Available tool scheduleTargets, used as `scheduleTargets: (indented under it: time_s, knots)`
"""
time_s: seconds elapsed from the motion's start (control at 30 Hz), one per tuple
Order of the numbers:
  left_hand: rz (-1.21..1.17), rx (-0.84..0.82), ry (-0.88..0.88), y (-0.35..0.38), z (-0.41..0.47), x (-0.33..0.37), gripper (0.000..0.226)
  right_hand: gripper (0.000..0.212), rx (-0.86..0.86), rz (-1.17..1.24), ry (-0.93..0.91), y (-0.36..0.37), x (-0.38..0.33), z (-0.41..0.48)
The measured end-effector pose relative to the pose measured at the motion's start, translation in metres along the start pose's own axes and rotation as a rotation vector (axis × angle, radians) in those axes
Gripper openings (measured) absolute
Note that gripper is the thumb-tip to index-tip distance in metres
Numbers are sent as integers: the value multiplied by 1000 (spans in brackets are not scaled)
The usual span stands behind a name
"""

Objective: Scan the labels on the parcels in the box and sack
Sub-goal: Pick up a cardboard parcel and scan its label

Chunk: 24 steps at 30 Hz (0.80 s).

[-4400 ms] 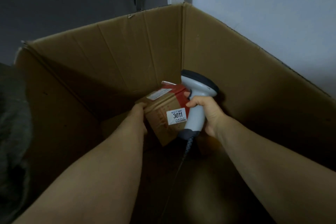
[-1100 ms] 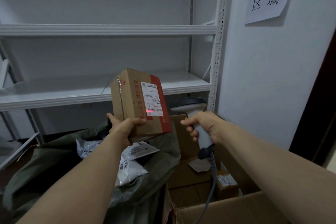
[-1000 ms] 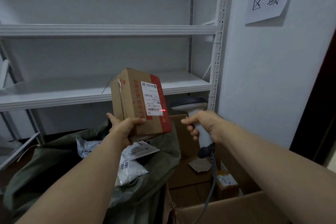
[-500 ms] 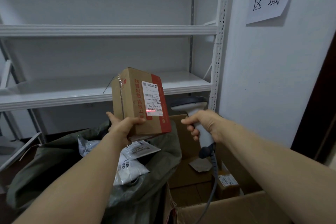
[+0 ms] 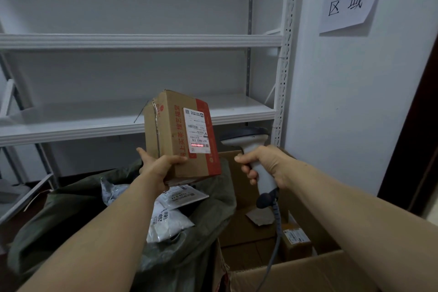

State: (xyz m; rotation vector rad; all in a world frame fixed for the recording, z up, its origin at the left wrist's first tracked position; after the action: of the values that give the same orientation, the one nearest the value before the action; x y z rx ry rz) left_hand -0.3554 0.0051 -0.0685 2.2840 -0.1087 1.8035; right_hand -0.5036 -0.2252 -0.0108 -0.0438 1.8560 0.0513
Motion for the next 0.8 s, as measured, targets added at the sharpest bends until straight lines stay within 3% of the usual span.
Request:
scheduleTargets:
  time_s: [0.23, 0.8]
  knots:
    - [-17, -3, 27, -4, -2, 5, 145, 13, 16, 58, -111, -1, -18, 0]
    - [-32, -23, 36, -2, -8, 9, 143, 17, 26, 39, -110, 2, -28, 2]
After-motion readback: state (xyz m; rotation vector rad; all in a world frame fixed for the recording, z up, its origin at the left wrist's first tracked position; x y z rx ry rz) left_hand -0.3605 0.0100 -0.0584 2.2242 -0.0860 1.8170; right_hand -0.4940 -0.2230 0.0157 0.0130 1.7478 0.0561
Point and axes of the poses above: each hand's wrist, its own z-axis towards the middle knuckle, its own y-axis out of the palm, x = y × z, the point moved 8 cm from there along z, towards the middle knuckle, and after that the axes turned 14 degrees about -x, right-handed, at the moved point
